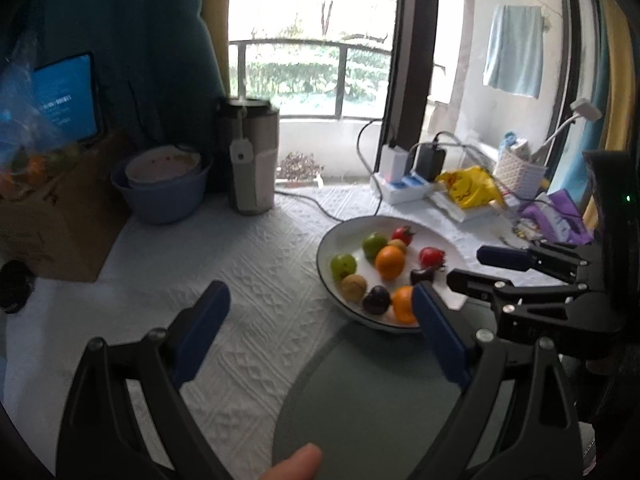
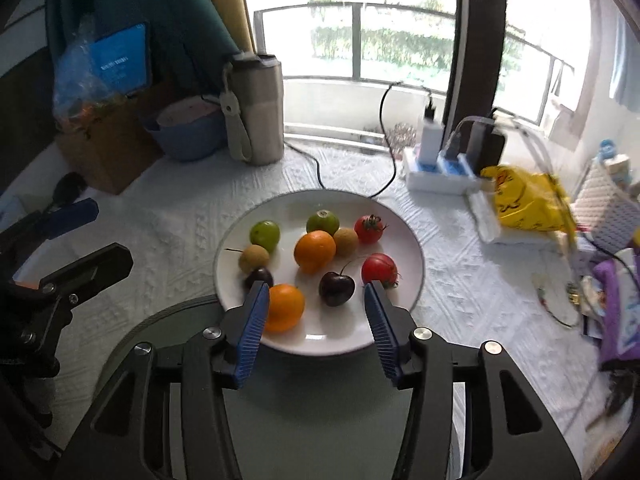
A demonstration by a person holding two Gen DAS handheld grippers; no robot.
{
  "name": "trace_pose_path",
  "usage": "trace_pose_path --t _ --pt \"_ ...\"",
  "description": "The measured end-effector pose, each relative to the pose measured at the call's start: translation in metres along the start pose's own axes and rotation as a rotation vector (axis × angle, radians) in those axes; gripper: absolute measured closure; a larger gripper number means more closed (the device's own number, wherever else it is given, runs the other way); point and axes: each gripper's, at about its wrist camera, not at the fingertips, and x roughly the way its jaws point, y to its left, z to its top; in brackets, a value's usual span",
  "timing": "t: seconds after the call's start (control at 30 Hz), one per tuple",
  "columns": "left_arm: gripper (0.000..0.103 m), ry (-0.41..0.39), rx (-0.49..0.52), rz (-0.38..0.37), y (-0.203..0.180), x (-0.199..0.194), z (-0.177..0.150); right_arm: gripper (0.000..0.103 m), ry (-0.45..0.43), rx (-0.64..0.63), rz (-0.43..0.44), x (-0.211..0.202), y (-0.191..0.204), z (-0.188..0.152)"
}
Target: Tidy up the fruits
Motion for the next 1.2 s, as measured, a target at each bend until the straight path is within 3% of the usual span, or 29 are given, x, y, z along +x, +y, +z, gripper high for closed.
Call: trace_pose_path --t 0.53,0.8,1.2 --pt "0.01 -0.124 0.054 -0.033 -0.044 -0.133 -0.035 0.051 -0.181 0.02 -0.09 -0.148 0.033 -0.056" --pt "0.01 -0.211 0.056 -0.002 -0.052 -0.185 -0.043 0.051 -0.308 0.027 -0.141 -0.223 0.049 -0.068" --pt "0.01 -0.307 0.074 0.048 -0.055 -0.216 -0.035 0.051 -0.376 0.036 -0.168 -0.261 0.051 -0.078"
